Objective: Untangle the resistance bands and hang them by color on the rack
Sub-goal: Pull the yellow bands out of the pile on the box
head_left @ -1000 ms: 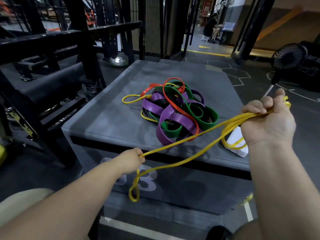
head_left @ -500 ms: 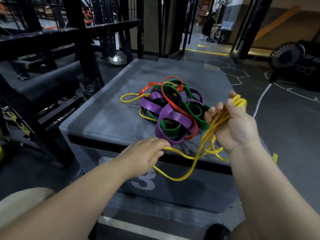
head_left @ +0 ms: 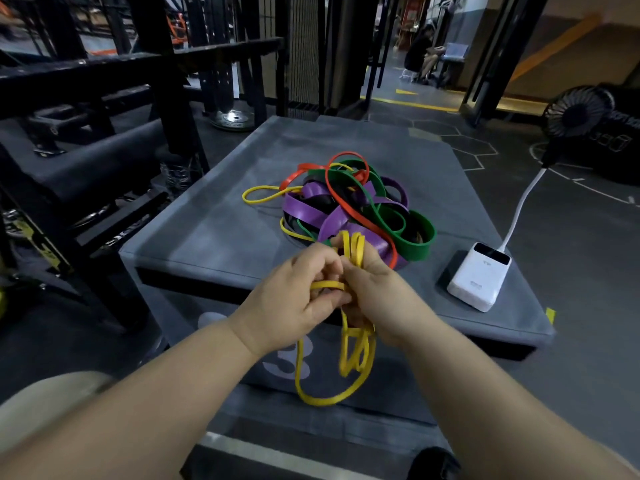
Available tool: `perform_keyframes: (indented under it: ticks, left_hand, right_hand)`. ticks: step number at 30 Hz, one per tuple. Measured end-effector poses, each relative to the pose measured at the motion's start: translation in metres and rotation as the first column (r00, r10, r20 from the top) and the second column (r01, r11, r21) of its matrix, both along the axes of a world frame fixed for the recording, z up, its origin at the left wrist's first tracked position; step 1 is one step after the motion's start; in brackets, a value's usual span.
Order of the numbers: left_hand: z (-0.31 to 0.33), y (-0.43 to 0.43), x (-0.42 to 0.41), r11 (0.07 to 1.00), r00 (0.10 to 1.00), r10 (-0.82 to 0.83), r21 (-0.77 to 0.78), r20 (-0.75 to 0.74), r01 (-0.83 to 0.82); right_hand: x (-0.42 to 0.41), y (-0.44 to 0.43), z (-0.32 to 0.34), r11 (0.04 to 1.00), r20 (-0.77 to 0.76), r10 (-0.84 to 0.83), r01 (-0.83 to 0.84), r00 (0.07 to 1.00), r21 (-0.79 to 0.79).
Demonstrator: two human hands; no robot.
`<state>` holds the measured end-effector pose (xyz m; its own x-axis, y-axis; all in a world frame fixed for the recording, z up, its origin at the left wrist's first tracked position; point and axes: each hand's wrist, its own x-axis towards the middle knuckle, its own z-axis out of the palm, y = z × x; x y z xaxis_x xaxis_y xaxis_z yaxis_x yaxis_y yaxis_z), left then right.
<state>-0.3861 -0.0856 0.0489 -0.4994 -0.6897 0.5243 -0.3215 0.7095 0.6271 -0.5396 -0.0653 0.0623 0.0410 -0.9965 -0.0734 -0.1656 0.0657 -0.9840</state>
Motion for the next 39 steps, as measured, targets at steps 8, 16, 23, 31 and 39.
perform_keyframes:
  ticks: [8, 16, 23, 31, 39]
  left_hand:
    - [0.000, -0.015, 0.009, 0.987, 0.988, 0.031, 0.152, 0.152, -0.054]
    - [-0.003, -0.024, 0.016, 0.972, 0.994, 0.023, 0.232, 0.103, -0.047]
    - [-0.007, -0.020, 0.009, 0.994, 0.984, -0.047, 0.103, 0.174, 0.029]
    - [-0.007, -0.018, 0.009, 0.982, 0.996, 0.056, 0.176, 0.066, -0.067]
    - [-0.007, -0.027, 0.012, 0.929, 0.999, 0.052, 0.366, -0.003, -0.047]
  right_hand:
    - [-0.002, 0.002, 0.013, 0.997, 0.124, -0.005, -0.004, 0.992, 0.072]
    - [-0.019, 0.003, 0.022, 0.989, 0.267, 0.080, -0.110, 0.960, 0.099]
    - [-0.023, 0.006, 0.020, 0.919, 0.327, 0.184, -0.280, 0.927, 0.277]
    - [-0.015, 0.006, 0.014, 0.886, 0.031, 0.367, -0.360, 0.930, 0.291]
    - [-0.027, 0.004, 0.019, 0.922, 0.274, 0.260, -0.322, 0.926, 0.214]
